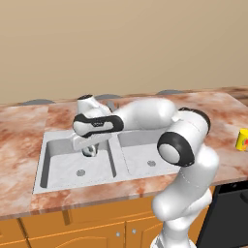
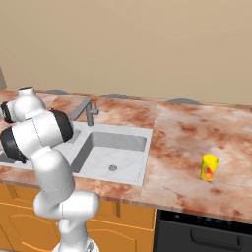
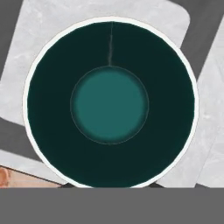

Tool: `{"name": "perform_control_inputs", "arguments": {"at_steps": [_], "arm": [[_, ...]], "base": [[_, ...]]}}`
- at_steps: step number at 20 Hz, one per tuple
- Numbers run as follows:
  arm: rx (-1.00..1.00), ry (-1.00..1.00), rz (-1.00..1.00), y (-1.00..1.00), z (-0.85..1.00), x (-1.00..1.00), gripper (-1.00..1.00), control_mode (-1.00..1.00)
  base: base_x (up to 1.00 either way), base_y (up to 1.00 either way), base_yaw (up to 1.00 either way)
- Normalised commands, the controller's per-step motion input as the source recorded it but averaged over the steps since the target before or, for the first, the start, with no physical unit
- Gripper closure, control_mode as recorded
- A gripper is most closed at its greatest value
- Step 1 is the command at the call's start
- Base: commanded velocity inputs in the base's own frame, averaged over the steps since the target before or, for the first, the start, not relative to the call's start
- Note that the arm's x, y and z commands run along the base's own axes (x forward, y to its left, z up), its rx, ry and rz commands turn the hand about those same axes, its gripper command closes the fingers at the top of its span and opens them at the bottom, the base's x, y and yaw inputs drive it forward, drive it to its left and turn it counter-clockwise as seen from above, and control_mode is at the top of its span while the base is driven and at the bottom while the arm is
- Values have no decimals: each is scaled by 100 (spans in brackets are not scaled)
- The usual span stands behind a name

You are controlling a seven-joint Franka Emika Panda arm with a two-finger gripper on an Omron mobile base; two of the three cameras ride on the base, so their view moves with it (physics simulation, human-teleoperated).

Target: Move any existing items from the left basin to the right basin for drying. Then move the cup from the counter to the left basin of the sink for washing.

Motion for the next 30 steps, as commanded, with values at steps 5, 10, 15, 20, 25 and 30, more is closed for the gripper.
{"name": "perform_control_inputs", "arguments": {"at_steps": [5, 10, 15, 20, 25, 30], "arm": [[0, 0, -4, -30, 21, -41, 100, -100], [0, 0, -5, -30, 18, -47, 100, -100], [0, 0, -6, -42, 17, -33, 100, -100], [0, 0, -7, -51, 15, -17, 100, -100], [0, 0, -10, -54, 12, -16, 100, -100], [1, 0, -9, -57, 4, -16, 100, -100]], "base": [[0, 0, 0], [0, 0, 0], [0, 0, 0], [0, 0, 0], [0, 0, 0], [0, 0, 0]]}}
